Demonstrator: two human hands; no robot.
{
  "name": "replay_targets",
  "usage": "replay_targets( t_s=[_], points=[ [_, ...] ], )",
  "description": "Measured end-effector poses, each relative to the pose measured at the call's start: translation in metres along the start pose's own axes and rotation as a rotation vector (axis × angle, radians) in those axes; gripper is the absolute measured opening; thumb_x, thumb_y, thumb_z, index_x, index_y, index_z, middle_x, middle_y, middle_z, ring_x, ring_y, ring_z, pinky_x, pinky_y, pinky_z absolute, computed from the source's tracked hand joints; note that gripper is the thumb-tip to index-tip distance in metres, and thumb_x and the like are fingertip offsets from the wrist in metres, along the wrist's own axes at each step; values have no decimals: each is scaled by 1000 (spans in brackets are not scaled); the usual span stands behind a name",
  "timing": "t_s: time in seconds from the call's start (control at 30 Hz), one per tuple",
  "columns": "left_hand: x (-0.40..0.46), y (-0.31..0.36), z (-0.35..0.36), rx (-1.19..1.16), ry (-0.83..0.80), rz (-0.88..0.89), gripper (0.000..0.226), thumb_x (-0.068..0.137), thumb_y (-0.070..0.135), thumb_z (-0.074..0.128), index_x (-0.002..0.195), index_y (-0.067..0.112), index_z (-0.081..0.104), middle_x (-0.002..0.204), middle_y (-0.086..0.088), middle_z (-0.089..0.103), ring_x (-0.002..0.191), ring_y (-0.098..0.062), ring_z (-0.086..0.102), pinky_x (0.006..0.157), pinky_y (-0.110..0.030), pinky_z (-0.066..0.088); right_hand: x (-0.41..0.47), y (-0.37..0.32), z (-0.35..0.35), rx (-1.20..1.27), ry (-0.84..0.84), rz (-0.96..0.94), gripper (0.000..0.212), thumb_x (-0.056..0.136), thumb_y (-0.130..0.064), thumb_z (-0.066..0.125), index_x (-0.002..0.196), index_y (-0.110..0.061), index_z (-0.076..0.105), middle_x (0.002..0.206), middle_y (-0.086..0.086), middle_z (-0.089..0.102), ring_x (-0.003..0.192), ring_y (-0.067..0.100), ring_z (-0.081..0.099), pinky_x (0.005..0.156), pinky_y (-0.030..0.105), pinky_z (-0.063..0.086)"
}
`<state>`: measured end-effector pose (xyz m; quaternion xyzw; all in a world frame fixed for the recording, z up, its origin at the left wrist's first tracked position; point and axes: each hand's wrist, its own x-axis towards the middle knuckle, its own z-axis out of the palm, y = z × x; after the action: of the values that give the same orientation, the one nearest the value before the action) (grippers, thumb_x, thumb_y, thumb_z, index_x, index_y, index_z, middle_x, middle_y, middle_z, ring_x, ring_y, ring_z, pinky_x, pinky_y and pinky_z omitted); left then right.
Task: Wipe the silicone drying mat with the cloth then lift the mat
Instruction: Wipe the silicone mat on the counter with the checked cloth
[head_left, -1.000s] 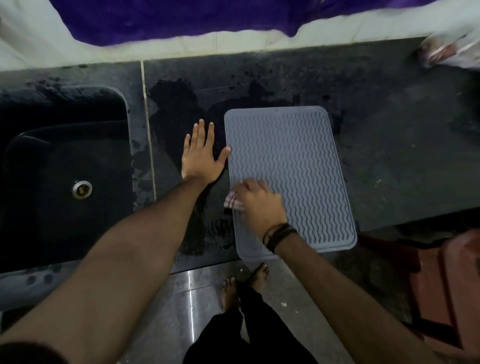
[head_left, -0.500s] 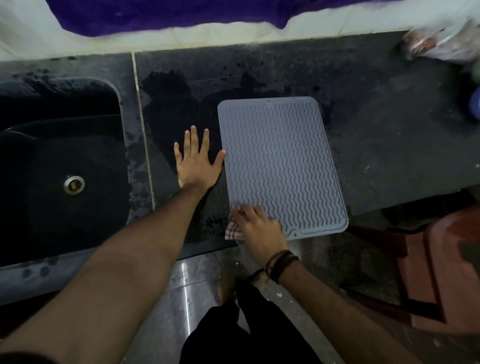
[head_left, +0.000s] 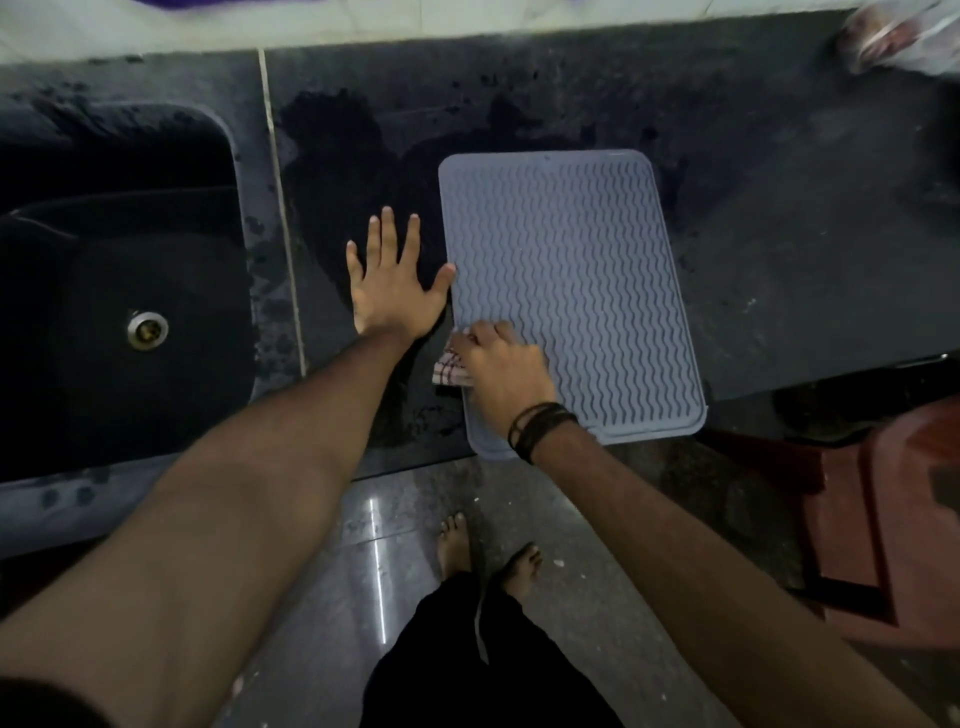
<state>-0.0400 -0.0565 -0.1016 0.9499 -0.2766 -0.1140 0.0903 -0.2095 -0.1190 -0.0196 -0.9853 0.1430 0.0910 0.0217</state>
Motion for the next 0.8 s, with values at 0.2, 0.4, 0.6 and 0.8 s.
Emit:
replay_targets(
  t_s=[0.2, 0.4, 0.6, 0.8],
  points=[
    [0, 1, -1, -5, -36, -11, 85, 98, 75, 17, 165, 27, 2, 172, -8, -9, 159, -25, -11, 126, -52, -10, -84, -7, 20, 51, 20, -50, 49, 64, -17, 77, 112, -17, 67, 104, 5, 63, 90, 27, 59, 49, 32, 48],
    [-33, 3, -3, -28, 3, 15, 83, 101, 72, 20, 166, 22, 6, 172, -12, -7, 159, -27, -6, 127, -49, -8, -81, 9, 0, 167, -28, -25, 44, 73, -15, 70, 116, -20, 62, 113, 4, 61, 103, 27, 56, 62, 37, 51],
    [-63, 1, 11, -3, 58, -7, 81, 100, 71, 20, 166, 24, 11, 173, -11, 1, 159, -27, -1, 126, -51, -4, -19, 12, -5, 85, -66, -54, 49, 80, -11, 62, 129, -16, 53, 127, 8, 53, 118, 29, 46, 76, 41, 50],
    [-63, 1, 13, 14, 46, -13, 85, 97, 76, 15, 166, 26, 8, 173, -9, -3, 159, -26, -5, 127, -51, -5, -86, 6, 27, 100, 45, -106, 55, 63, -13, 78, 116, -15, 64, 112, 8, 62, 98, 27, 59, 54, 35, 52]
  ],
)
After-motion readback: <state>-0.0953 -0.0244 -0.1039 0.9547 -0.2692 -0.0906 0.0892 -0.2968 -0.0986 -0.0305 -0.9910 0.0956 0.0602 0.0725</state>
